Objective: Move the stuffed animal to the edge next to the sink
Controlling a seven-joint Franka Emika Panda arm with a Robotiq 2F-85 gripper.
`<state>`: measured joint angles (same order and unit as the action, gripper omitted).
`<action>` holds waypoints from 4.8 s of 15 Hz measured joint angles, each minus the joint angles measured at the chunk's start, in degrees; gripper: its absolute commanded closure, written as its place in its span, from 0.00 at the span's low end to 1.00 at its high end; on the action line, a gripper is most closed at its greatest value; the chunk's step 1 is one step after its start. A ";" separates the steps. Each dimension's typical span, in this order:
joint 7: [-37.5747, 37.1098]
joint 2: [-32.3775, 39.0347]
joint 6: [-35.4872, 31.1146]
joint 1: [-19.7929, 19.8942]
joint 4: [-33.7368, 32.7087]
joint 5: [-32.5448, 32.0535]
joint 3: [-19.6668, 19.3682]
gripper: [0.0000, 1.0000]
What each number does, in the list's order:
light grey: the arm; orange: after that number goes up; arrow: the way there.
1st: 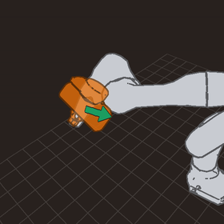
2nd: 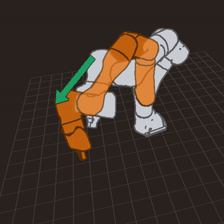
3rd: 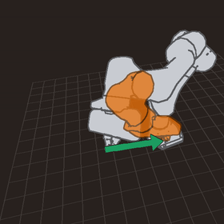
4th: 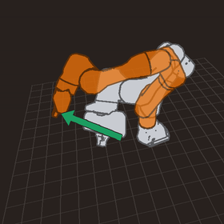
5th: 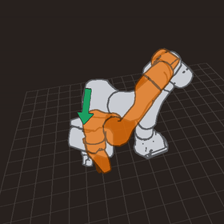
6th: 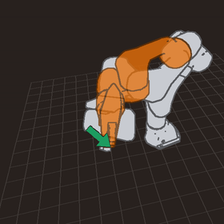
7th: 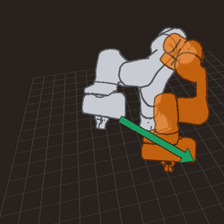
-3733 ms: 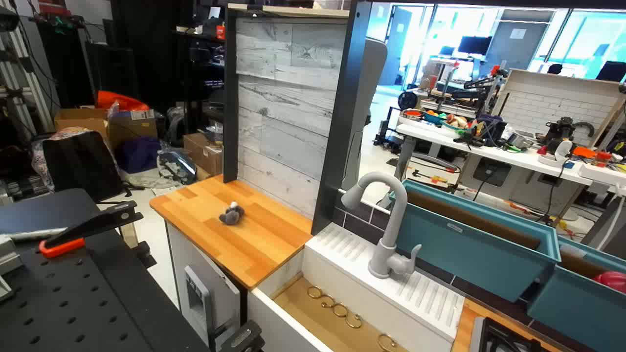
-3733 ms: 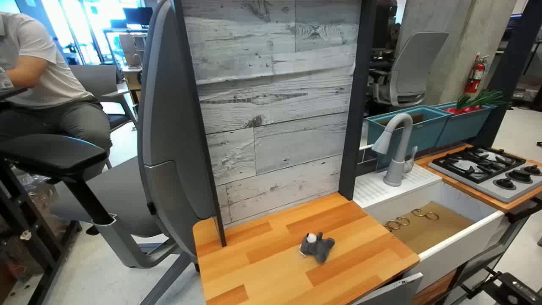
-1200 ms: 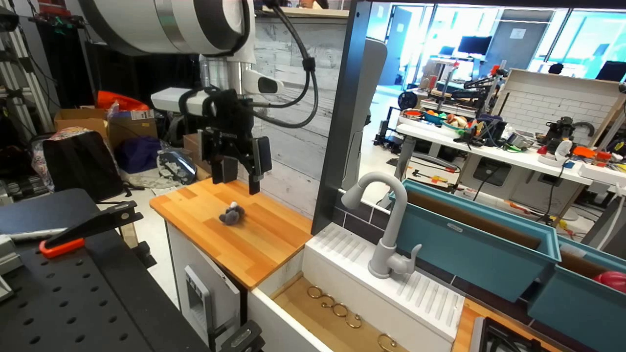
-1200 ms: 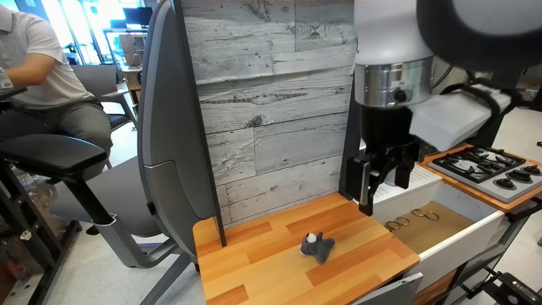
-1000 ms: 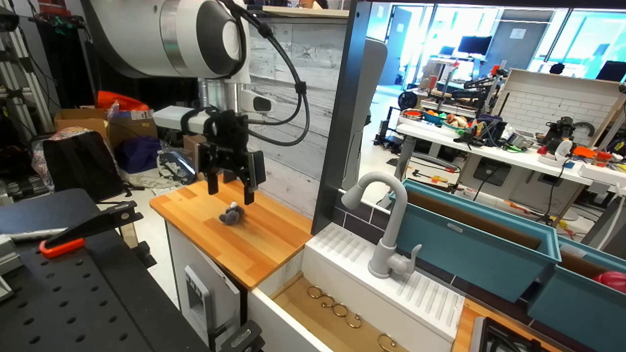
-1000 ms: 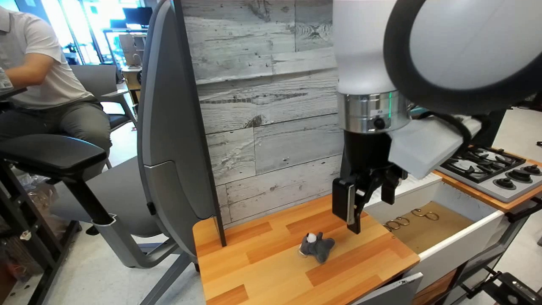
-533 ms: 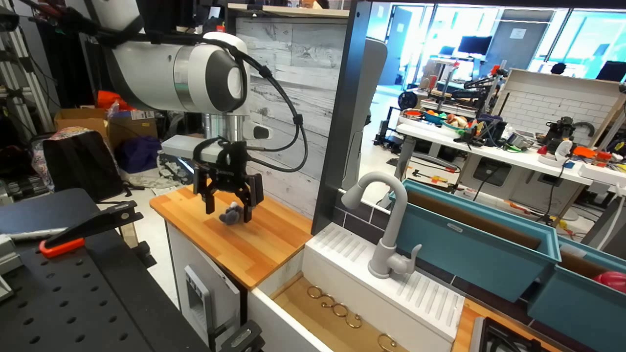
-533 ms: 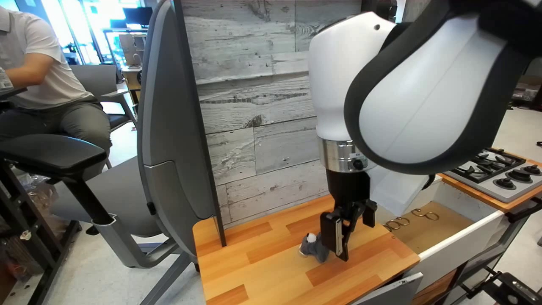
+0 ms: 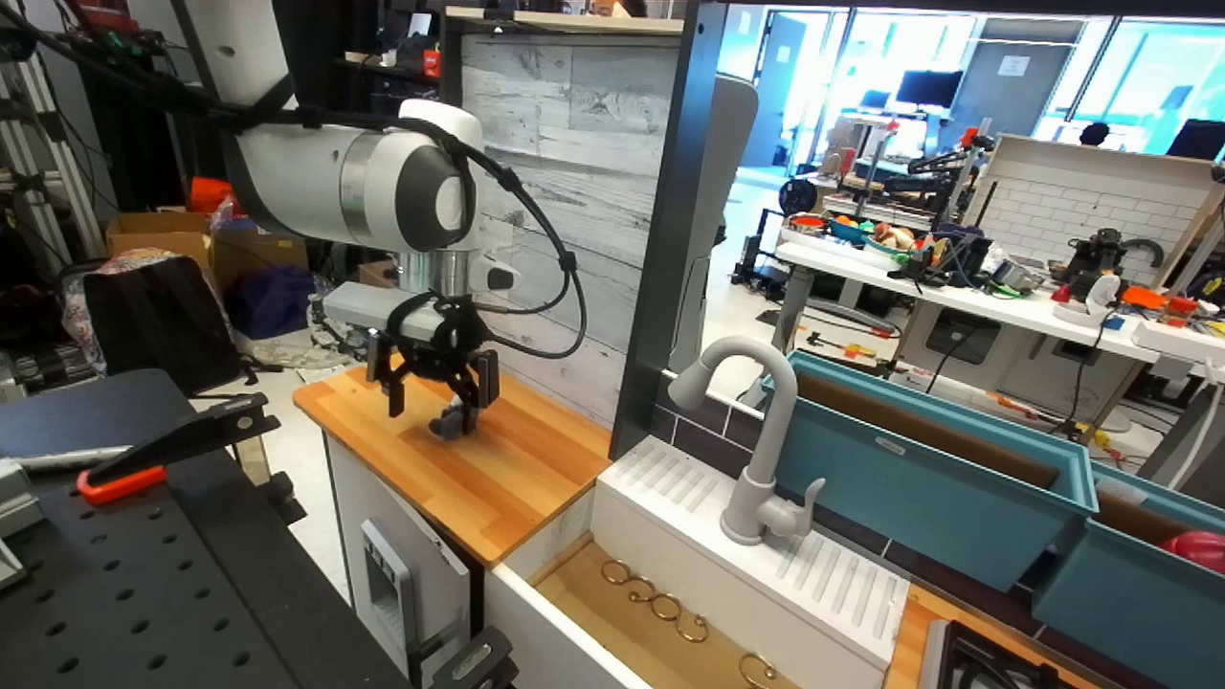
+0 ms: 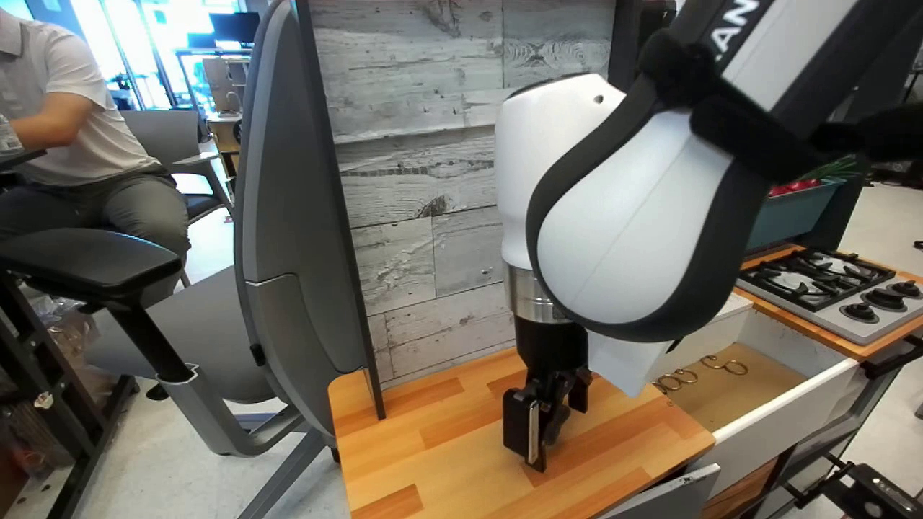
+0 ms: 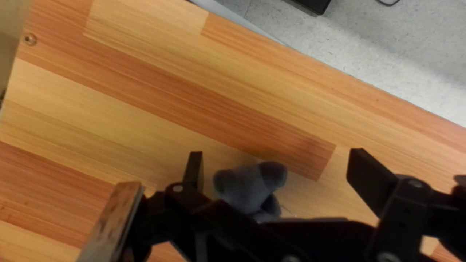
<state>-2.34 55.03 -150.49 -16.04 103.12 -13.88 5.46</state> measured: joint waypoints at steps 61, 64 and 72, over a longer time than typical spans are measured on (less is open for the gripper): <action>-14.45 0.48 -0.17 6.83 -1.41 13.63 -7.76 0.63; -13.24 0.49 -0.17 6.48 -1.38 13.53 -7.21 0.42; -13.74 -1.42 0.04 2.94 1.20 13.40 -7.19 0.00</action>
<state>-16.08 53.61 -150.45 -13.10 104.32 -0.48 -1.73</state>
